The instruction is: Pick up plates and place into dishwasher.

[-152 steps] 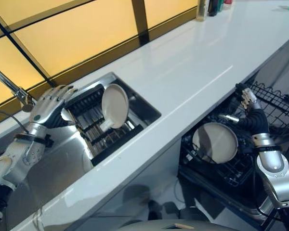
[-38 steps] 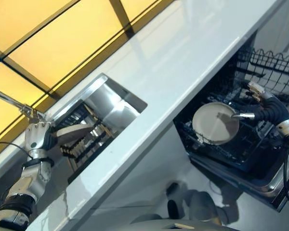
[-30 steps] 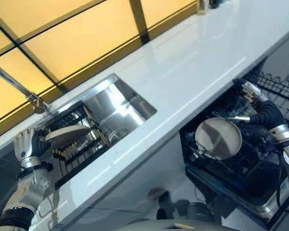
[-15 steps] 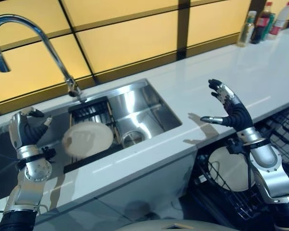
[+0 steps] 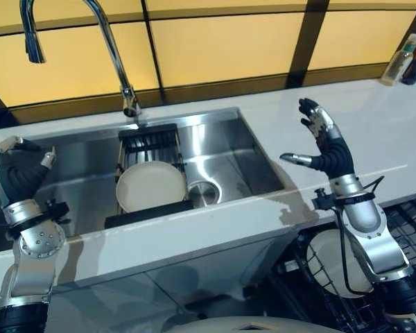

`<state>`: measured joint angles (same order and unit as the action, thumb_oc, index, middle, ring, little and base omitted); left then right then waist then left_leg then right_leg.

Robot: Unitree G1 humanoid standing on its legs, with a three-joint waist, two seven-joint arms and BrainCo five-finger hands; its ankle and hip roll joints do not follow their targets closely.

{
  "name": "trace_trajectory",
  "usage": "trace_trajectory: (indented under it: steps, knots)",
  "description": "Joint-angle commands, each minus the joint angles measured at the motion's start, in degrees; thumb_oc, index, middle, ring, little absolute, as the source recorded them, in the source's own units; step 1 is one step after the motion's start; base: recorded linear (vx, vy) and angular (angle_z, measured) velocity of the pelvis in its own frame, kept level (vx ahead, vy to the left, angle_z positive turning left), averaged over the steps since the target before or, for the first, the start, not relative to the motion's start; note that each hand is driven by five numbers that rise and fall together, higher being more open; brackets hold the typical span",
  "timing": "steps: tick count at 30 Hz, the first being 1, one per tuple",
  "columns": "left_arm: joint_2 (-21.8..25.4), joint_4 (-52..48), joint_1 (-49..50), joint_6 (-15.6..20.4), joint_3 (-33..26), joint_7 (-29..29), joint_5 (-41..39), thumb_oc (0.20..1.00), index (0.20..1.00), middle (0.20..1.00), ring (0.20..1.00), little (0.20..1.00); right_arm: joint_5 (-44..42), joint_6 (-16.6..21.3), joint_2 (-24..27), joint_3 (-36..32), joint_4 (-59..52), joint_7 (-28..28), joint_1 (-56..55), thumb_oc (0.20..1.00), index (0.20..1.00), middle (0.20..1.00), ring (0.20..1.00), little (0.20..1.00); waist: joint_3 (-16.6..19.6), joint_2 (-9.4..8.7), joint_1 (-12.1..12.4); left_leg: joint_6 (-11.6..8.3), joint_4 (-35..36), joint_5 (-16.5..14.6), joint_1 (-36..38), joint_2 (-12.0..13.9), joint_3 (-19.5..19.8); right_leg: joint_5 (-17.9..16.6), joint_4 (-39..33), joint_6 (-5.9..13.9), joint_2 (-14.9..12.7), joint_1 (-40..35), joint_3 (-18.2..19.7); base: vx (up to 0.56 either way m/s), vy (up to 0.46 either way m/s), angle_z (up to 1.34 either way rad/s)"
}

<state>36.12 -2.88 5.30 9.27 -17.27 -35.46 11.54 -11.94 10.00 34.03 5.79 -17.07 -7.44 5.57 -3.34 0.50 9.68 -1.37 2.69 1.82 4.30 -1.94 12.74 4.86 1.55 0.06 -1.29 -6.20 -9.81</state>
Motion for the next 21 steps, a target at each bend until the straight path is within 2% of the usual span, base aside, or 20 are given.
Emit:
trace_trajectory:
  steps: [1,7,8,9,11,12,18,21]
  knots:
    - [4.78,-2.1,-1.85,0.9,-2.21,3.59,-0.01,0.2,0.2,0.2,0.2,0.2,-1.27,3.01,1.3,2.47,-1.38,-1.51,5.32,1.0,1.0,1.0,1.0,1.0,1.61,-0.44,-0.18,-0.29,-0.9,-2.59,-1.96,-1.16,0.04,-0.1,-0.98,3.88,-1.34,1.19,2.36,0.0,0.0,0.0]
    - [7.95,0.07,-3.05,-0.33,1.24,12.07,-0.85,0.2,0.2,0.2,0.2,0.2,-2.06,2.31,2.23,3.61,-1.02,-1.24,5.51,1.0,1.0,1.0,1.0,1.0,1.59,0.25,-1.0,-0.39,-0.76,-2.84,-1.75,-0.81,-0.93,0.03,-1.28,4.05,-1.29,1.11,2.89,0.02,0.011,-0.01]
    - [8.36,0.54,-3.45,-0.92,2.2,13.88,-1.13,0.253,0.253,0.253,0.253,0.253,-2.11,2.04,2.31,3.91,-0.82,-1.04,5.66,1.0,1.0,1.0,1.0,1.0,1.49,0.5,-1.23,-0.38,-0.78,-2.84,-1.74,-0.77,-1.11,0.0,-1.27,4.11,-1.31,1.18,3.07,0.04,0.054,-0.04]
    - [8.85,1.13,-3.82,-1.72,3.34,15.77,-1.22,0.426,0.426,0.426,0.426,0.426,-2.14,1.71,2.51,4.32,-0.66,-0.91,5.81,1.0,1.0,1.0,1.0,1.0,1.36,0.8,-1.6,-0.39,-0.84,-2.84,-1.76,-0.73,-1.35,-0.05,-1.23,4.15,-1.35,1.29,3.27,0.05,0.071,-0.03]
    - [9.73,2.59,-4.82,-2.78,5.56,17.8,-1.43,0.702,0.702,0.702,0.702,0.702,-2.53,0.96,3.05,4.61,-0.72,-0.64,5.98,1.0,1.0,1.0,1.0,1.0,1.12,1.3,-2.19,-0.4,-1.09,-2.92,-1.88,-0.68,-1.86,-0.11,-1.07,4.28,-1.49,1.57,3.67,0.06,0.086,-0.06]
    - [10.05,3.57,-5.56,-4.08,6.82,18.82,-1.48,1.0,1.0,1.0,1.0,1.0,-2.88,0.47,3.34,4.84,-0.61,-0.5,6.18,1.0,1.0,1.0,1.0,1.0,0.88,1.61,-2.66,-0.42,-1.34,-2.98,-1.94,-0.65,-2.23,-0.16,-0.89,4.34,-1.6,1.79,3.97,0.08,0.099,-0.15]
    - [12.2,11.16,-10.92,-6.62,14.99,20.13,-0.93,1.0,1.0,1.0,1.0,1.0,-4.17,-1.99,5.97,6.2,0.3,0.14,8.0,1.0,1.0,1.0,1.0,1.0,-1.26,3.54,-5.7,-0.25,-2.8,-3.44,-3.62,-0.51,-4.3,-0.19,1.17,5.08,-2.59,5.17,5.97,0.03,0.135,-0.19]
    - [13.48,14.27,-14.59,-7.17,18.52,18.75,-2.34,1.0,1.0,1.0,1.0,1.0,-5.07,-2.05,8.4,6.88,1.5,0.05,10.74,1.0,1.0,1.0,1.0,1.0,-3.9,4.49,-7.37,-0.13,-4.41,-3.53,-6.41,-0.72,-5.51,-0.52,3.11,5.39,-3.2,9.13,7.47,-0.08,0.178,-0.24]
